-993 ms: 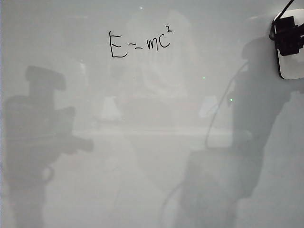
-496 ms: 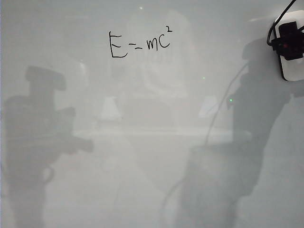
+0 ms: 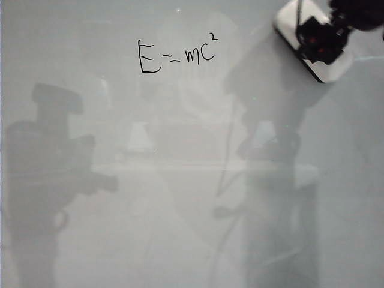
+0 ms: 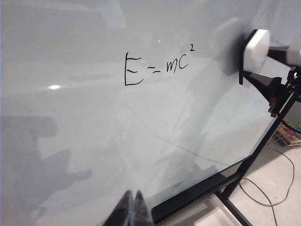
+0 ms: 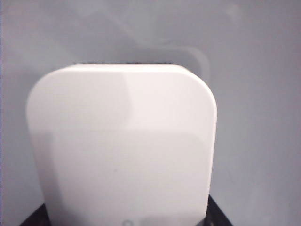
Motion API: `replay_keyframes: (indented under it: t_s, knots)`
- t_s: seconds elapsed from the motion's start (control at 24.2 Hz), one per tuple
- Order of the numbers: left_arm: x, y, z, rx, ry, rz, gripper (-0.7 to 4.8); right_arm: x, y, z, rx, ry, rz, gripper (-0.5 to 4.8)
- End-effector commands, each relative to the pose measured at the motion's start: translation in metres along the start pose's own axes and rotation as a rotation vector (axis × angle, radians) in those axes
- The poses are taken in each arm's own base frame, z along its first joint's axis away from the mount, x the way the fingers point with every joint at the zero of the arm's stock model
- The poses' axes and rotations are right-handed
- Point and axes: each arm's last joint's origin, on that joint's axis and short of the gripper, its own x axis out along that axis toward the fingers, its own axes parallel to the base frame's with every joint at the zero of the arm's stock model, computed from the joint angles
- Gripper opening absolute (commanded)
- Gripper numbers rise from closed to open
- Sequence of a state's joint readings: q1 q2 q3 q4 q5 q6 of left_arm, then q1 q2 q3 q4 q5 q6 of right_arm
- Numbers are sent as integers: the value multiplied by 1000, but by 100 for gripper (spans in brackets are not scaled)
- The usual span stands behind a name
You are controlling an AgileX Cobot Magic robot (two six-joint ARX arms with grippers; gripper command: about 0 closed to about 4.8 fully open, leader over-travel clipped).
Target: Grab the whiteboard eraser that is attached to the surface of the whiteboard and use it to clean the writing on the whiteboard.
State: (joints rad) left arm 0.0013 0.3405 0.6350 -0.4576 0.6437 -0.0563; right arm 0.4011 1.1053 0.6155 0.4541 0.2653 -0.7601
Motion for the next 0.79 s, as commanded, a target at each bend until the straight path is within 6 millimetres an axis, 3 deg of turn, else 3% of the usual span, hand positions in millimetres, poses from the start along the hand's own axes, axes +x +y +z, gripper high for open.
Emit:
replay_keyframes:
  t_s: [0.04,0.08,0.21,0.29,0.33,0.46,0.58,0.66,0.79]
  knots:
    - [-1,-1,3,13,-12,-6,-6,-3,1,42,-210,-31,29,251]
    - [-1,-1,3,14,-12,-6,-6,-4,5,59,-268,-37,44,251]
    - [-1,-1,3,17,-17,-6,-6,1,15,83,-363,2,64,253]
    - [-1,-1,4,23,-25,-6,-6,8,24,96,-423,62,63,290]
    - [-1,-1,5,31,-35,-7,-6,15,34,107,-465,111,59,339]
    - [-1,-1,6,37,-43,1,-6,33,71,149,-592,191,59,341]
    - [-1,0,6,37,-45,16,-6,37,88,165,-614,182,58,317]
    - [-1,0,6,37,-44,19,-6,37,95,171,-616,161,72,268]
    - [-1,0,6,36,-44,18,-6,38,101,172,-622,138,96,260]
